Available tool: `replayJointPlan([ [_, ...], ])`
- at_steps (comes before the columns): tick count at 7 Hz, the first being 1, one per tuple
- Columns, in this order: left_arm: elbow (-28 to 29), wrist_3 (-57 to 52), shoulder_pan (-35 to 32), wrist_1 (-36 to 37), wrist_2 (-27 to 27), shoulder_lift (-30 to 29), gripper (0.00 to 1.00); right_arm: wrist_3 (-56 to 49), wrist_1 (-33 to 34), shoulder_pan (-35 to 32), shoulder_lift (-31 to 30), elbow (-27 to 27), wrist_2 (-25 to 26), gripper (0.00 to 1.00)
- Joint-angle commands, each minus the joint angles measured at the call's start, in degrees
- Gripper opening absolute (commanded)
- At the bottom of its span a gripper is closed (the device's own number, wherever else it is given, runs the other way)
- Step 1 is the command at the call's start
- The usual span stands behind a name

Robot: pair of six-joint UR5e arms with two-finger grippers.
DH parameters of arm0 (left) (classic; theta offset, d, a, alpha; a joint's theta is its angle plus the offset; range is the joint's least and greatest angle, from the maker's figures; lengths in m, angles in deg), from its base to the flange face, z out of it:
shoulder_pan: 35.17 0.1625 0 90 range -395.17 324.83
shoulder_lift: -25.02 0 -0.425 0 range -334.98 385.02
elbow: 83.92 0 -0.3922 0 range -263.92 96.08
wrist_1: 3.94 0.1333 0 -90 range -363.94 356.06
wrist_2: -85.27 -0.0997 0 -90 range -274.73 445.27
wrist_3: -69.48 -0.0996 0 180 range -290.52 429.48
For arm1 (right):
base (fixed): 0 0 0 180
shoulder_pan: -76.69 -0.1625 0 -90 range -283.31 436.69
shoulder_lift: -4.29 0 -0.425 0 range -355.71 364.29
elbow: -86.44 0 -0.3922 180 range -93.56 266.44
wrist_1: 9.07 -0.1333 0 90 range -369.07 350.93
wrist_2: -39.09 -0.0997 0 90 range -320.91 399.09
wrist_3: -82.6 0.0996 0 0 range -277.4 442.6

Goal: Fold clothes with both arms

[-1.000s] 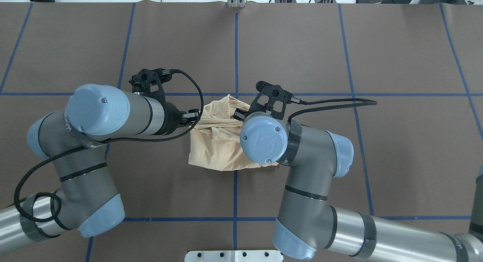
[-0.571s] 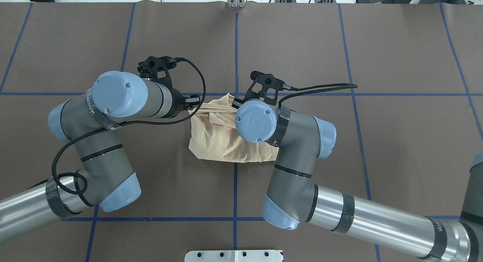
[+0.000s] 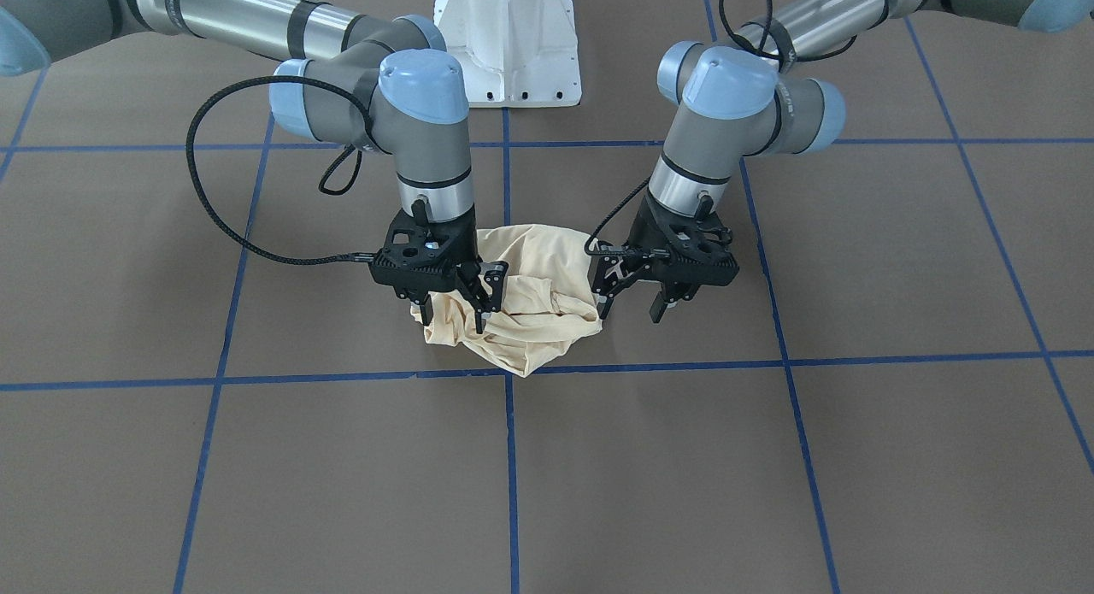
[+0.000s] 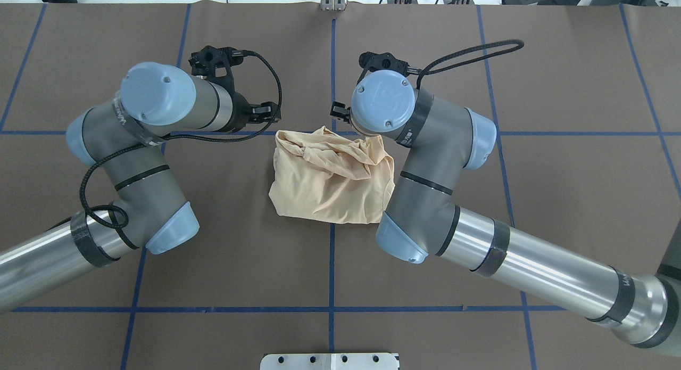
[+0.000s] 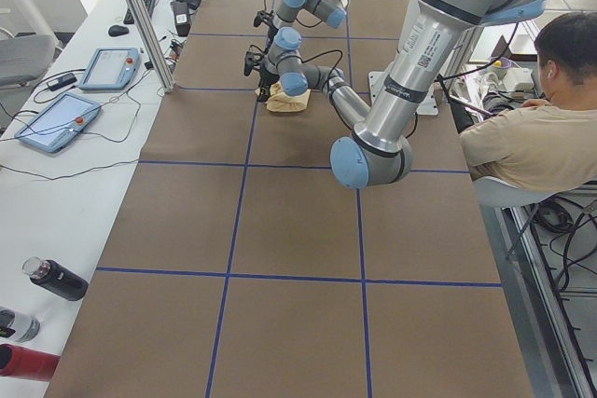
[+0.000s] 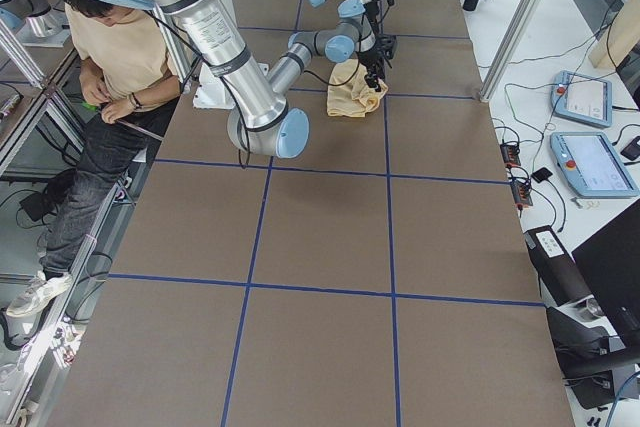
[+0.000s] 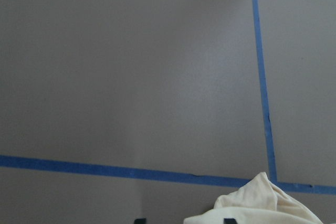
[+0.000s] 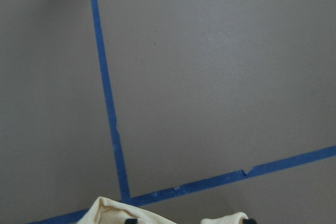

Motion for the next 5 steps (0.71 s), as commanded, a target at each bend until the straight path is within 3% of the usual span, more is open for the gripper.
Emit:
replayJointPlan([
  [1, -0.9, -9.0, -2.8, -2.5, 2.4, 3.3, 1.00, 0.3, 0.1, 2.4, 1.9, 1.0, 0.6, 1.00],
  [2, -0.9, -10.5, -3.2, -4.1, 2.5, 4.5, 1.00, 1.1, 0.1, 7.7, 2.3, 1.1, 6.8, 0.93],
  [3, -0.9, -10.6, -3.6, -4.1, 2.5, 4.6, 1.00, 1.3, 0.3, 10.9, 2.4, 0.9, 8.9, 0.55],
  [4, -0.8, -10.6, -3.6, -4.1, 2.5, 4.7, 1.00, 1.4, 0.3, 13.1, 2.1, 0.2, 9.9, 0.49],
  [5, -0.9, -10.5, -3.6, -4.1, 2.5, 4.6, 1.00, 1.4, 0.3, 14.0, 2.1, -0.9, 10.9, 0.49],
])
